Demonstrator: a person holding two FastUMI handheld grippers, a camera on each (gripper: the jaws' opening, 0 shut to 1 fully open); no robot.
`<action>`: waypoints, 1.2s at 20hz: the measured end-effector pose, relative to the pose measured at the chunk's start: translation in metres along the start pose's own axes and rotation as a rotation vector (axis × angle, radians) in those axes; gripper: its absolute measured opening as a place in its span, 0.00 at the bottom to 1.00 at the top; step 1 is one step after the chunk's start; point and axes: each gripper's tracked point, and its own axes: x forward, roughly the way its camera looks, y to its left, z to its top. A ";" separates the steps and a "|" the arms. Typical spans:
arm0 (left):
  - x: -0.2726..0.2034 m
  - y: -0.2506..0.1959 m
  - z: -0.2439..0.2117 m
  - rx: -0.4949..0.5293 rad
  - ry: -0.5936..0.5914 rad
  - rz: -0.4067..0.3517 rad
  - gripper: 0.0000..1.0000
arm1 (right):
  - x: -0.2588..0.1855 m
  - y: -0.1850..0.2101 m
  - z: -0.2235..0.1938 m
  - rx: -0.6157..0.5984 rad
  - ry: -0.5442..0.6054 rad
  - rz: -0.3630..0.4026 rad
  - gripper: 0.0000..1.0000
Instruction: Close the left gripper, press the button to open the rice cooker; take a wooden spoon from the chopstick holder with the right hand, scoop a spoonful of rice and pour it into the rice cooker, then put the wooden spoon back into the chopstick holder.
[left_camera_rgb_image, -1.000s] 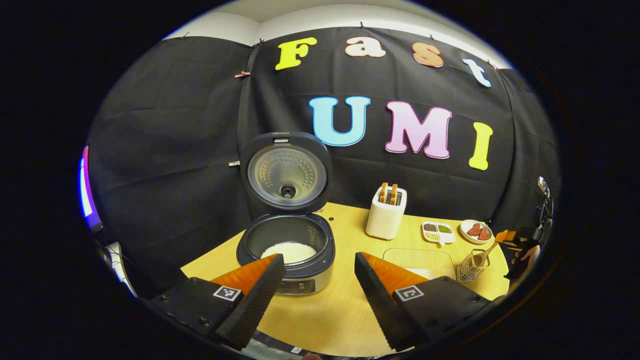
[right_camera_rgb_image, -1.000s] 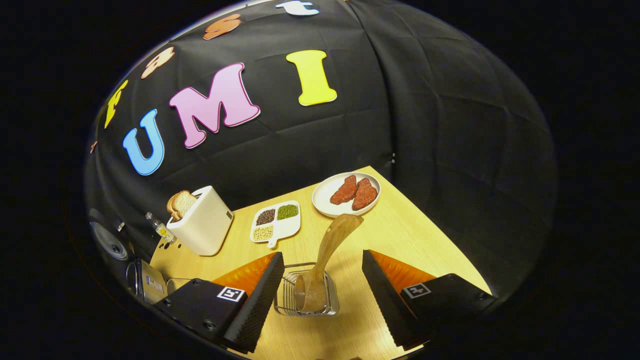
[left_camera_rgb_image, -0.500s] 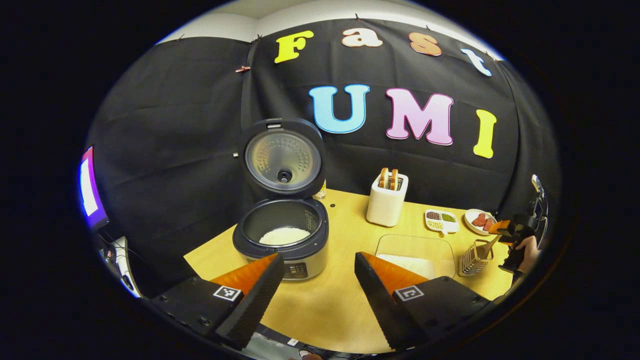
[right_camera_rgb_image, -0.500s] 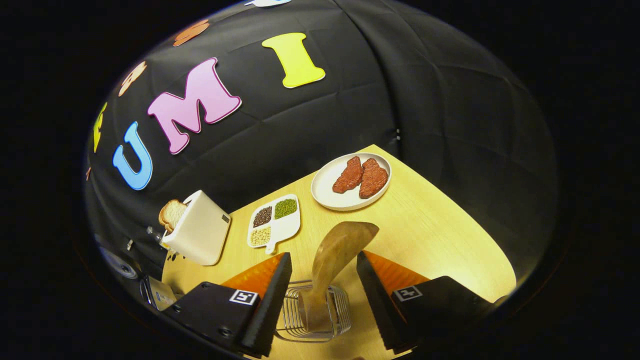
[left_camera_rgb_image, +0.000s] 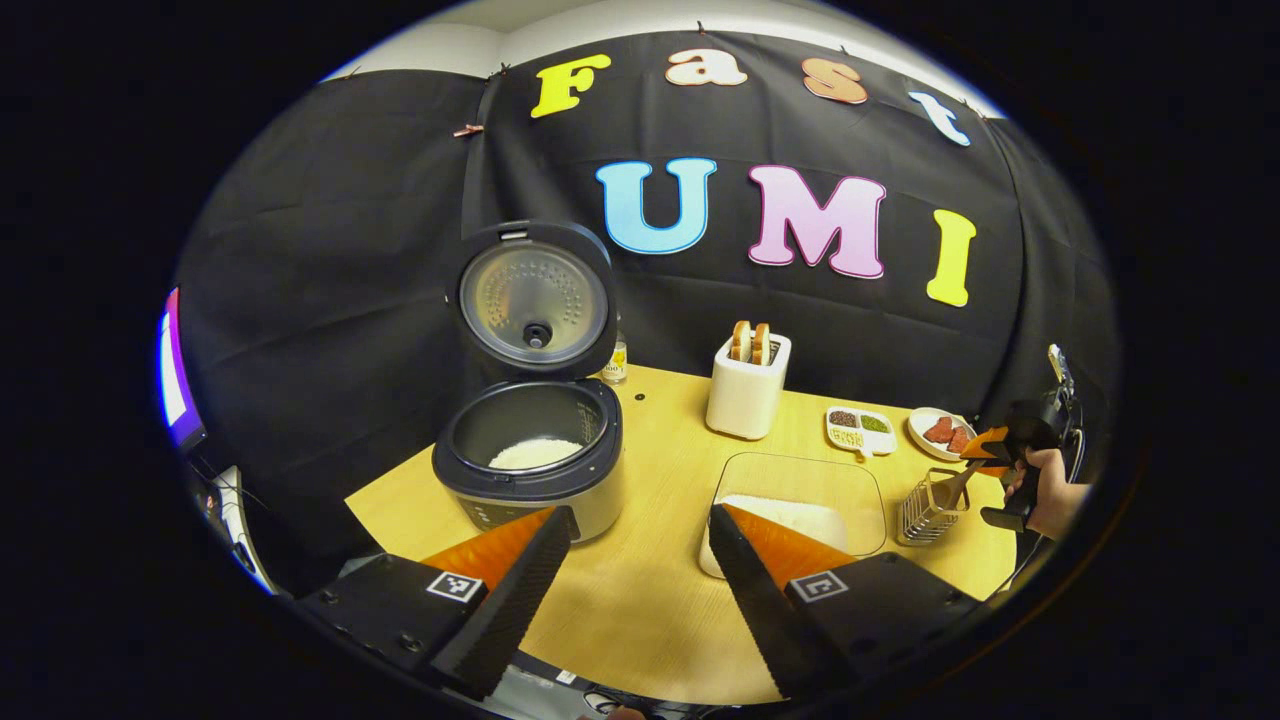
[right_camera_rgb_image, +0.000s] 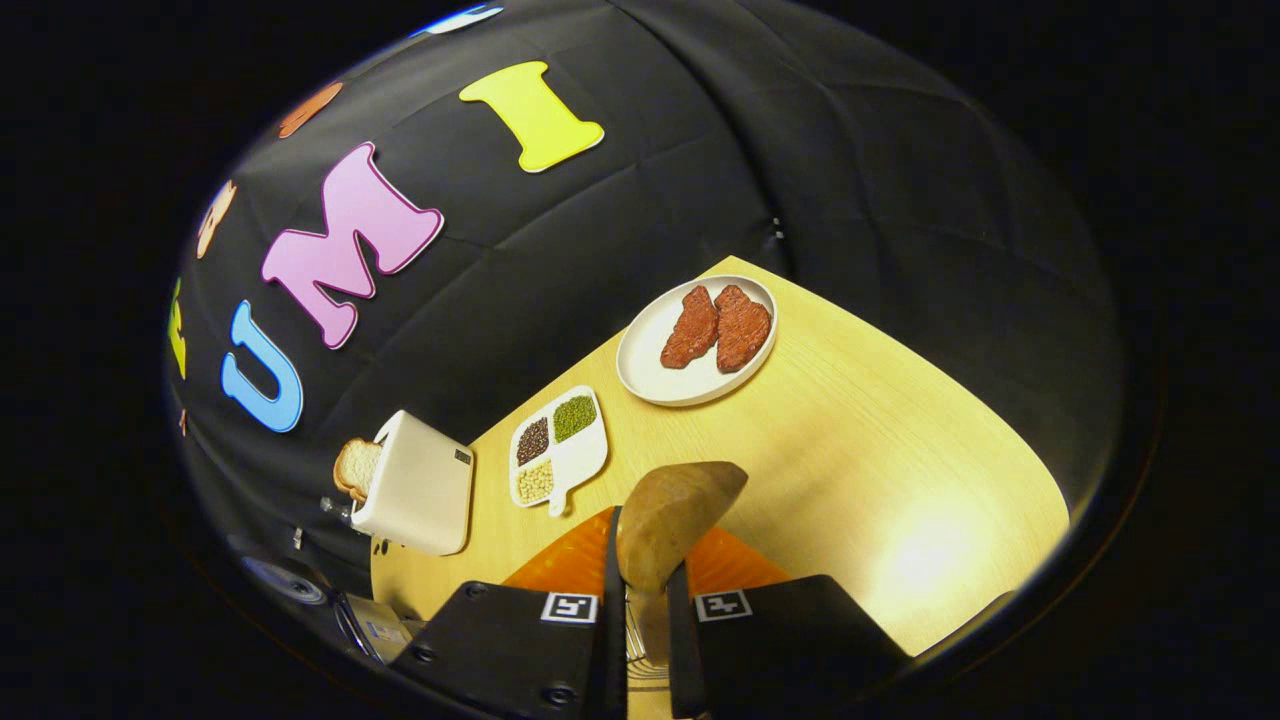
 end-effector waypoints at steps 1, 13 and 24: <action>0.000 0.001 -0.001 -0.002 0.000 -0.003 0.96 | -0.003 0.002 0.003 -0.008 -0.008 0.007 0.18; 0.004 0.053 -0.002 -0.053 -0.031 -0.048 0.96 | -0.074 0.059 0.044 -0.076 -0.194 0.061 0.18; 0.016 0.109 -0.013 -0.067 -0.028 -0.127 0.96 | -0.141 0.153 0.001 -0.184 -0.245 0.202 0.18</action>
